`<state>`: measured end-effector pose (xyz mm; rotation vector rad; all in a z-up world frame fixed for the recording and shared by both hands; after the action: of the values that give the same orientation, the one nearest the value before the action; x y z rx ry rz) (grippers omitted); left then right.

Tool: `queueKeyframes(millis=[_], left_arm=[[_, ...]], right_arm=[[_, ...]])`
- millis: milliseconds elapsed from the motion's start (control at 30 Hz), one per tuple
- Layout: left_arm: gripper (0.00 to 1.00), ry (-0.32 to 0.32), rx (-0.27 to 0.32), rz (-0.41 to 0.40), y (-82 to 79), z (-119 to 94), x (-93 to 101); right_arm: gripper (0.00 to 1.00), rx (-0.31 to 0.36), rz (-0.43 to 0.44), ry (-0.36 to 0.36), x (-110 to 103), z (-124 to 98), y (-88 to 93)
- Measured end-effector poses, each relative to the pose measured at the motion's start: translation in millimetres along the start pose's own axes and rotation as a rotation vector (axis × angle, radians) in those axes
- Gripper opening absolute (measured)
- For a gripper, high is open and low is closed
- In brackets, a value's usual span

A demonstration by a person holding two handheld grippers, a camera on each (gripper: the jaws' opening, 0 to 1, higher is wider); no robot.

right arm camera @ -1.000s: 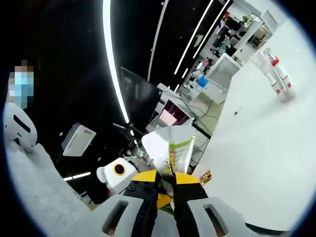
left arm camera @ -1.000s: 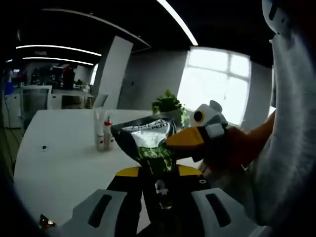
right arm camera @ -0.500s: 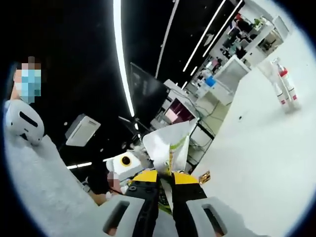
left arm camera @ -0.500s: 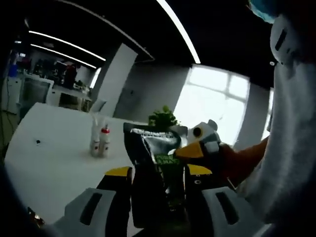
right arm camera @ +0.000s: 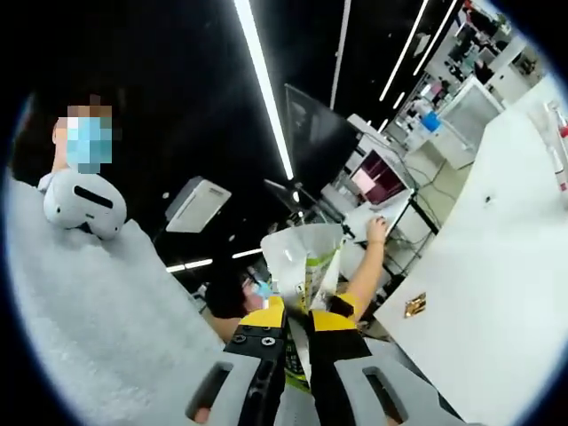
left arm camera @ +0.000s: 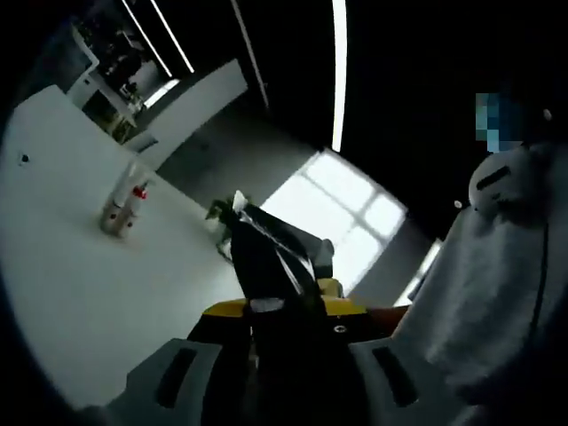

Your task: Arrange the skincare products in the storage area until every visible bottle or jar stands upright without overlapping.

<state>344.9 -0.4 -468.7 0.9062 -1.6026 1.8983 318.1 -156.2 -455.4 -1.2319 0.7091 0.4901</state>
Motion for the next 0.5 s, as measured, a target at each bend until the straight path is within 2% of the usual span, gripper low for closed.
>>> queueKeyframes(millis=[67, 100, 133, 233, 267, 300, 333, 367, 500], left_arm=[[0.21, -0.007, -0.026, -0.095, 1.6, 0.1, -1.6], [0.21, -0.007, -0.030, -0.115, 2.2, 0.1, -2.1], [0.20, -0.013, -0.023, -0.090, 1.3, 0.7, -3.4], [0.17, -0.020, -0.016, -0.084, 0.8, -0.1, -3.4], [0.13, -0.026, -0.005, -0.087, -1.0, -2.4, -4.5], [0.01, -0.025, -0.001, -0.087, -1.6, -3.3, -4.6], [0.00, 0.044, 0.038, -0.095, -7.2, -5.4, 0.5], [0.00, -0.018, 0.024, -0.097, -5.1, -4.2, -4.8], [0.00, -0.016, 0.032, -0.087, -5.4, -4.3, -3.6]], right_arm=[[0.02, 0.001, 0.044, 0.000, 1.6, -0.3, 0.0], [0.02, -0.003, 0.034, 0.008, 3.4, -0.4, -0.7], [0.02, 0.002, 0.038, 0.020, 4.3, -1.0, -1.0], [0.02, 0.012, 0.064, 0.035, 9.0, -3.9, -1.3], [0.02, 0.014, 0.069, 0.045, 10.8, -5.5, -1.3], [0.00, 0.019, 0.070, 0.061, 12.9, -7.7, -1.4], [0.00, 0.033, 0.062, 0.096, 17.6, -11.4, -1.4], [0.00, 0.052, 0.091, 0.054, 14.0, -10.0, -2.4], [0.00, 0.068, 0.111, 0.050, 15.4, -9.9, -1.1]])
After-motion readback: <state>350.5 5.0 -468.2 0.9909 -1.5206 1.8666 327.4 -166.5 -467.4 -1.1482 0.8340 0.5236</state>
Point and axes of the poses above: the point that each gripper's makers call its tool centre point, and the gripper's own axes: z roughly forward along the fingers, x roughly to its right, y roughly out of its underside, the point moved 8 cm from there along -z, roughly backward along the fingers, and after that the axes turned 6 degrees about -y, right-handed, at the moved point
